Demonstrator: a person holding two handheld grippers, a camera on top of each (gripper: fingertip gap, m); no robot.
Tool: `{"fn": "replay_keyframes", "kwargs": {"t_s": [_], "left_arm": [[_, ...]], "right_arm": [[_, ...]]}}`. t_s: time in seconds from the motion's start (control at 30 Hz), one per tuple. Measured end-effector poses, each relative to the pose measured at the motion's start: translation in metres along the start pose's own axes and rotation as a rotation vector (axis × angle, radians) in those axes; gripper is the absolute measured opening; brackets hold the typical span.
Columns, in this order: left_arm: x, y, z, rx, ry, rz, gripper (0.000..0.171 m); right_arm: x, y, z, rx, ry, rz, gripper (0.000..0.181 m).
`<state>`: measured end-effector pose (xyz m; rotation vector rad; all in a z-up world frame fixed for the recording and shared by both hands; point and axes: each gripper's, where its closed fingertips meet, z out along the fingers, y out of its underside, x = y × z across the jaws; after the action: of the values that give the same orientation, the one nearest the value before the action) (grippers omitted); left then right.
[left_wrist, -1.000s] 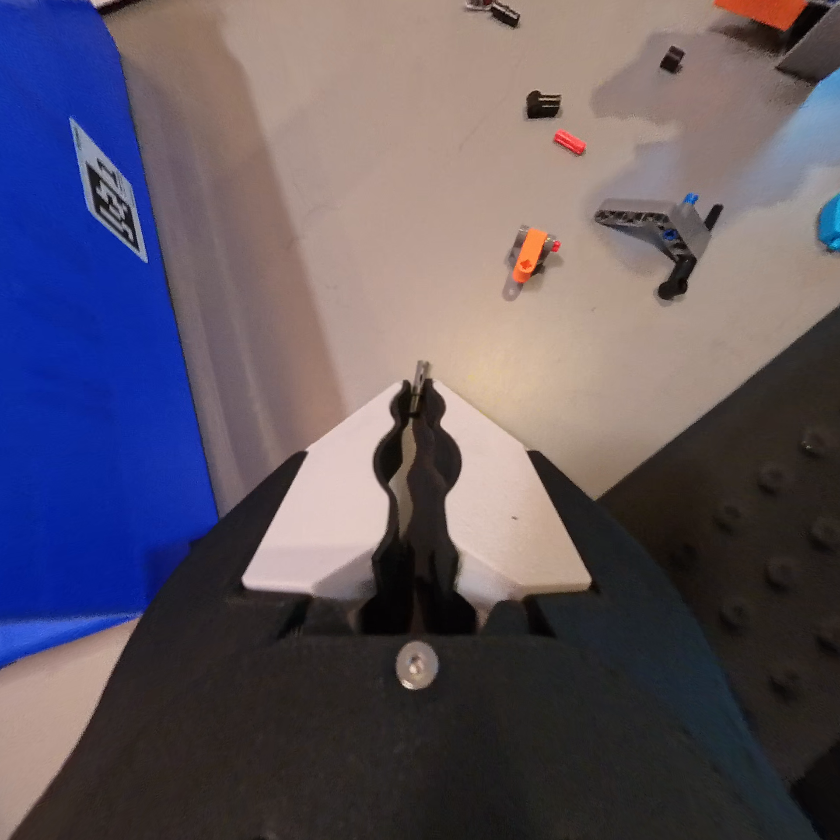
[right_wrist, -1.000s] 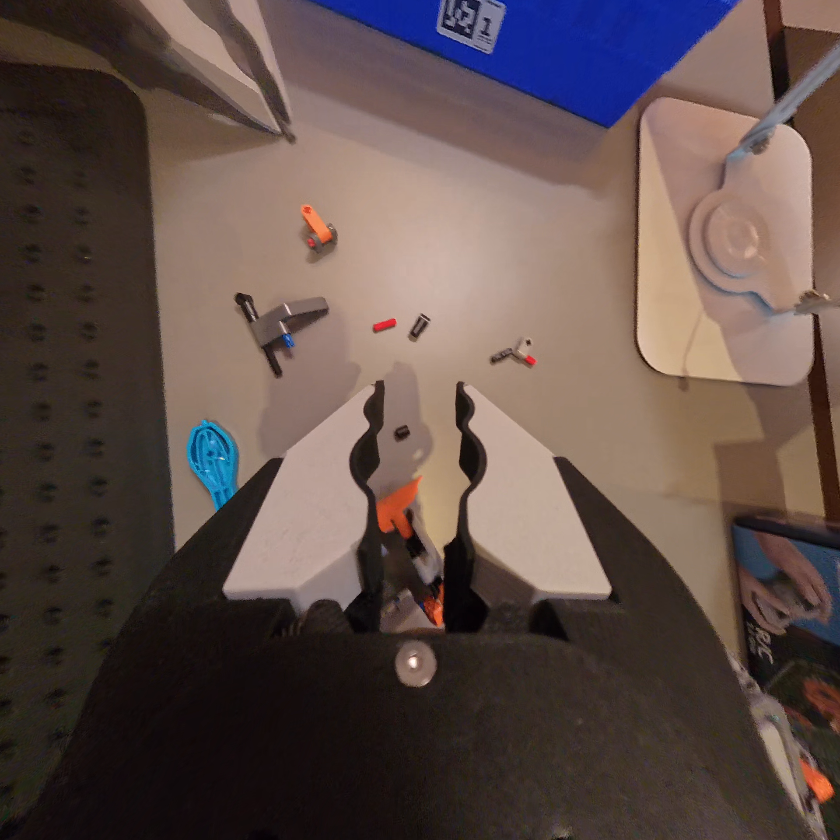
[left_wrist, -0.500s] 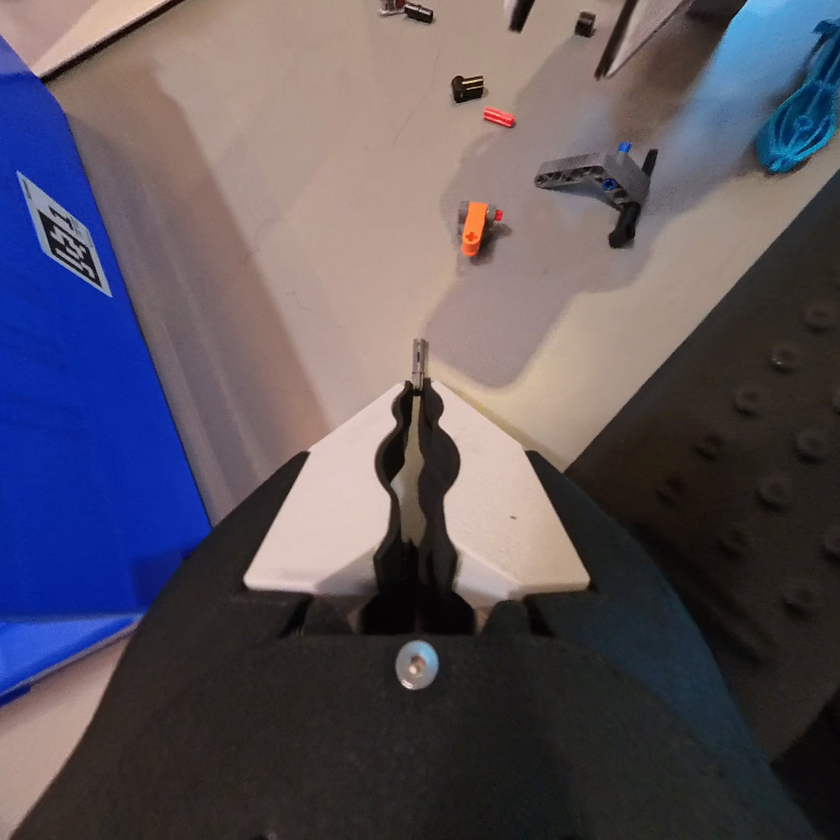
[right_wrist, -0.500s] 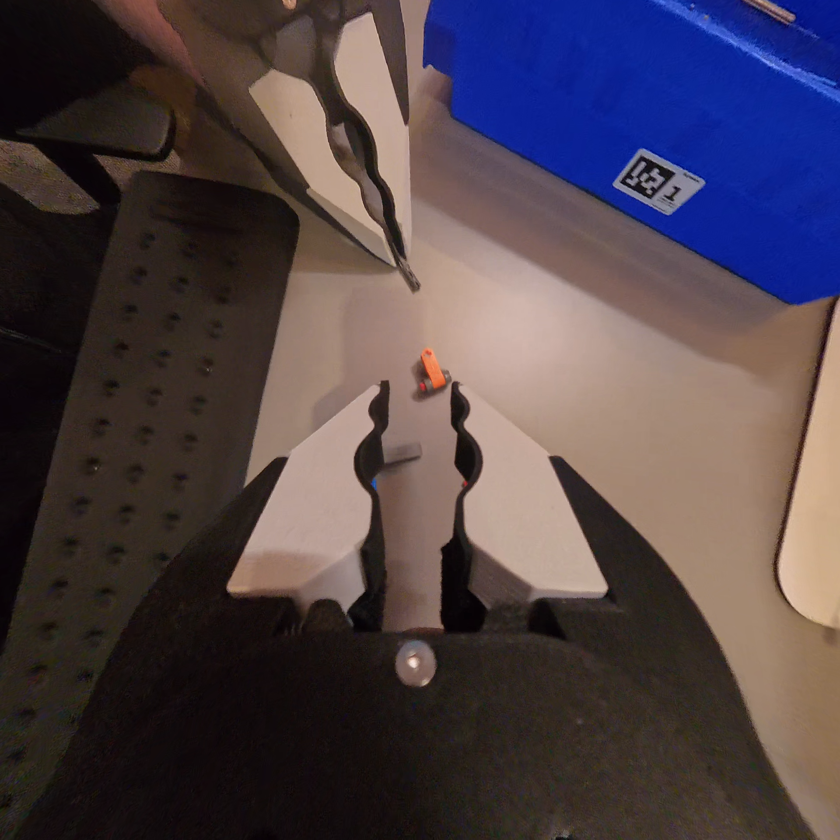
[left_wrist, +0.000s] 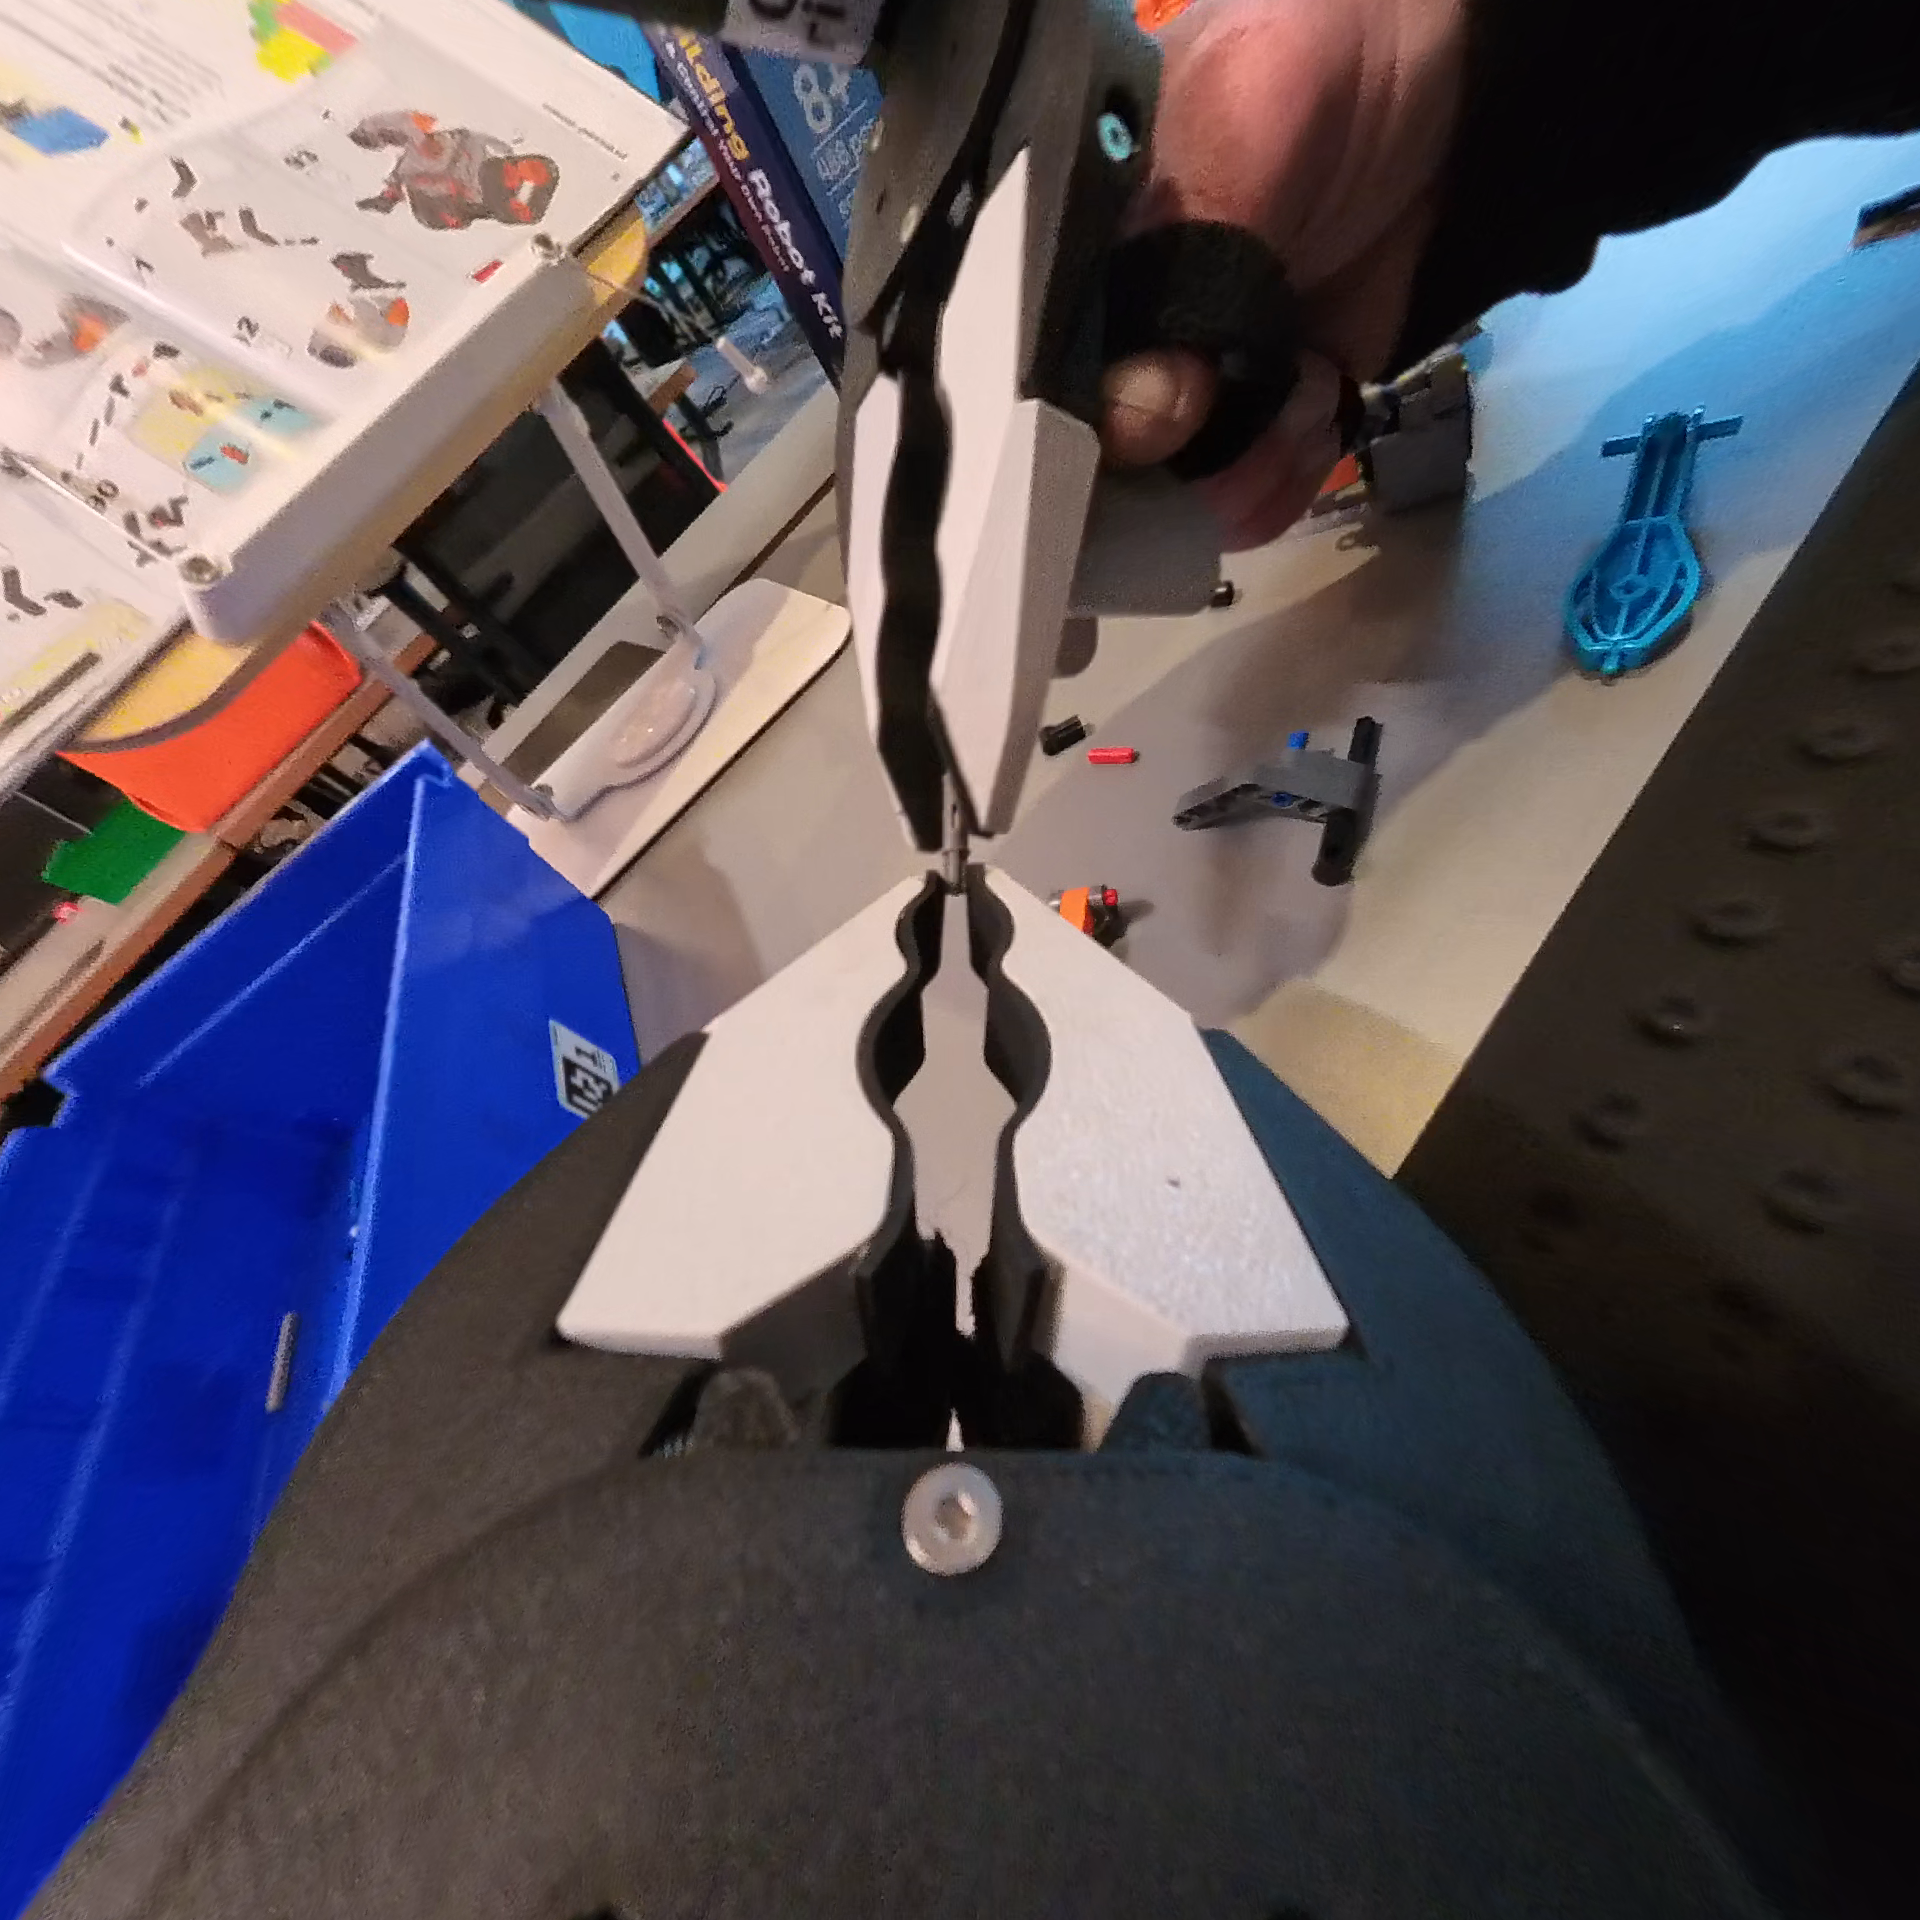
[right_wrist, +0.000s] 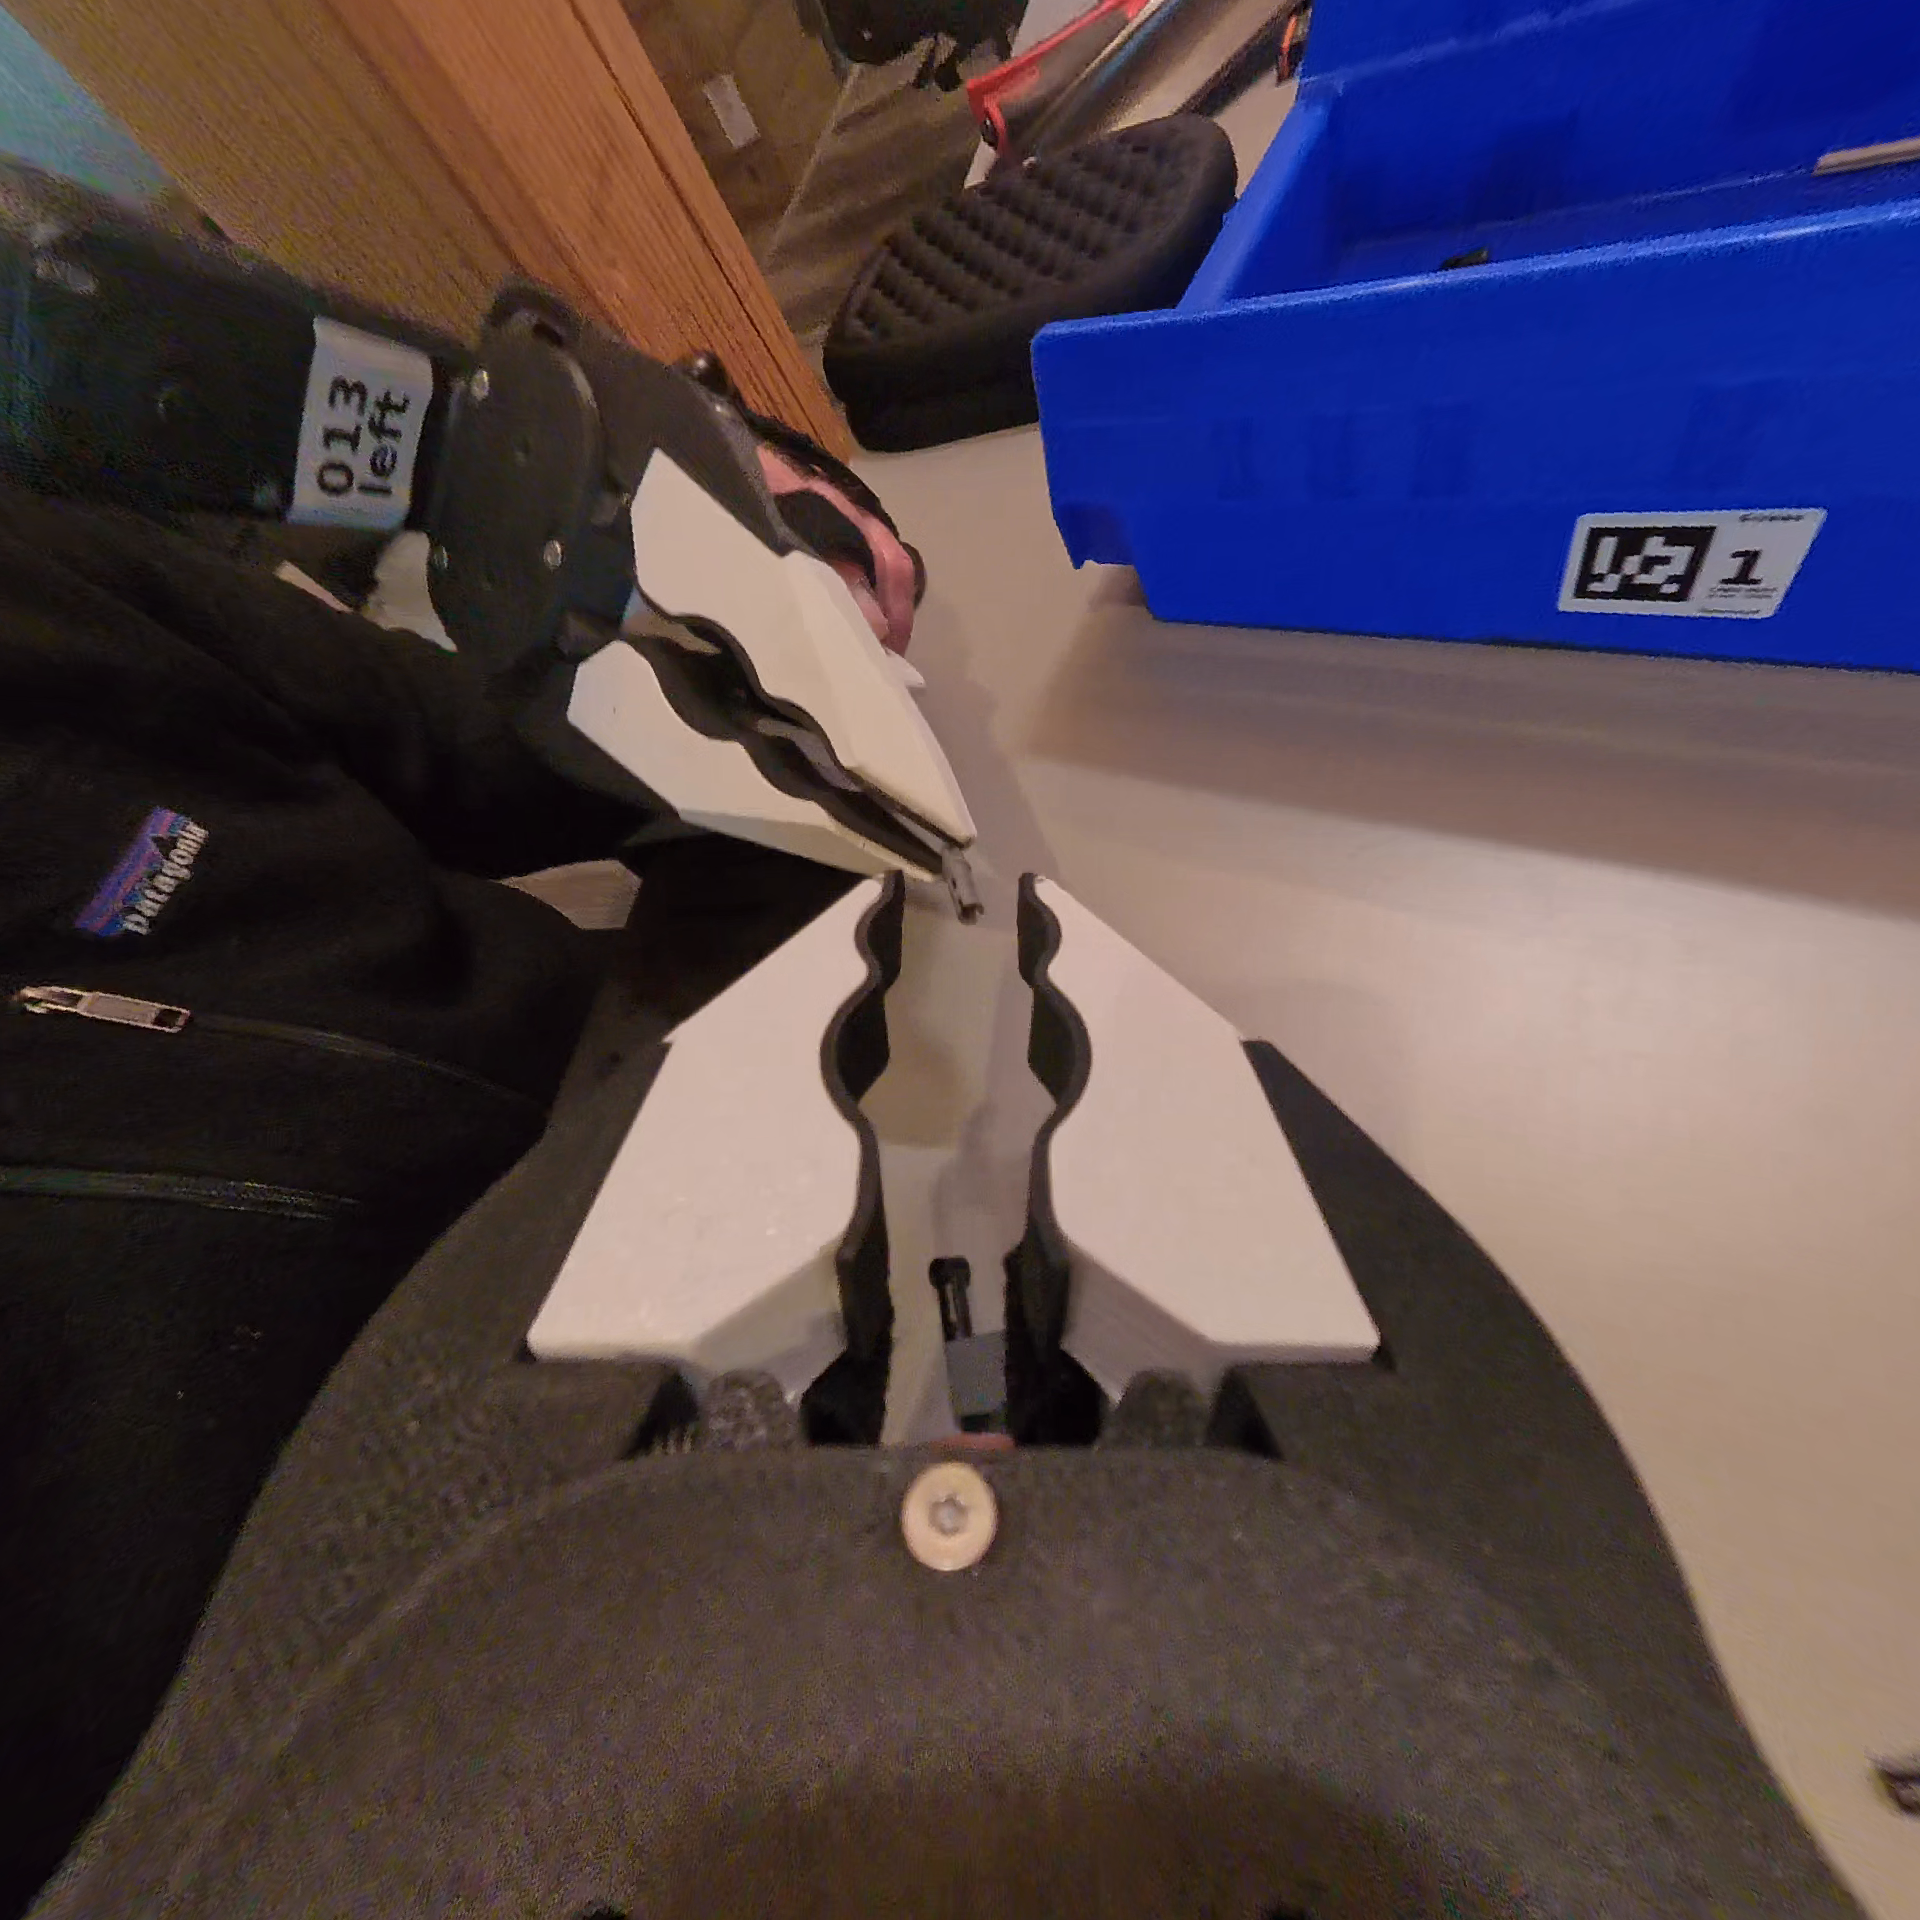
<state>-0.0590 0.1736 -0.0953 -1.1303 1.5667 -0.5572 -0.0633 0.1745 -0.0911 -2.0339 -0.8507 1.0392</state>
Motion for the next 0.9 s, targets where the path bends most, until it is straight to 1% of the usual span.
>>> {"fn": "replay_keyframes", "kwargs": {"t_s": [0.03,0.17,0.27,0.33,0.4,0.43,0.5,0.53,0.63,0.73,0.8,0.9], "left_arm": [[0.000,-0.002,0.001,0.005,-0.013,0.022,0.002],[-0.003,-0.006,0.000,0.013,-0.070,0.072,0.002],[-0.004,-0.009,-0.001,0.031,-0.084,0.078,0.002],[-0.004,-0.009,0.000,0.032,-0.073,0.066,0.002],[-0.001,-0.006,0.002,0.028,-0.025,0.028,0.003],[0.001,-0.002,0.004,0.011,0.010,-0.001,0.009],[0.008,0.013,0.011,-0.059,0.107,-0.082,0.021],[0.011,0.020,0.014,-0.088,0.152,-0.119,0.024],[0.020,0.038,0.024,-0.160,0.281,-0.222,0.026],[0.028,0.052,0.034,-0.237,0.360,-0.234,0.025],[0.033,0.061,0.040,-0.298,0.386,-0.213,0.024],[0.035,0.060,0.047,-0.306,0.402,-0.219,0.021]], "right_arm": [[0.000,-0.001,0.001,0.012,-0.002,0.011,0.019],[-0.004,-0.003,0.001,0.038,-0.026,0.037,0.005],[-0.006,-0.007,-0.001,0.062,-0.022,0.027,0.002],[-0.005,-0.007,-0.002,0.056,0.009,-0.014,0.002],[-0.003,-0.003,-0.004,0.011,0.042,-0.060,0.002],[0.002,0.000,-0.007,-0.024,0.077,-0.090,0.002],[0.020,0.015,-0.012,-0.173,0.191,-0.209,0.002],[0.025,0.021,-0.014,-0.238,0.218,-0.255,0.002],[0.026,0.029,-0.013,-0.352,0.220,-0.333,0.001],[0.030,0.036,-0.010,-0.435,0.220,-0.389,0.002],[0.032,0.041,-0.006,-0.457,0.210,-0.392,0.002],[0.036,0.048,-0.001,-0.463,0.192,-0.385,0.001]]}}
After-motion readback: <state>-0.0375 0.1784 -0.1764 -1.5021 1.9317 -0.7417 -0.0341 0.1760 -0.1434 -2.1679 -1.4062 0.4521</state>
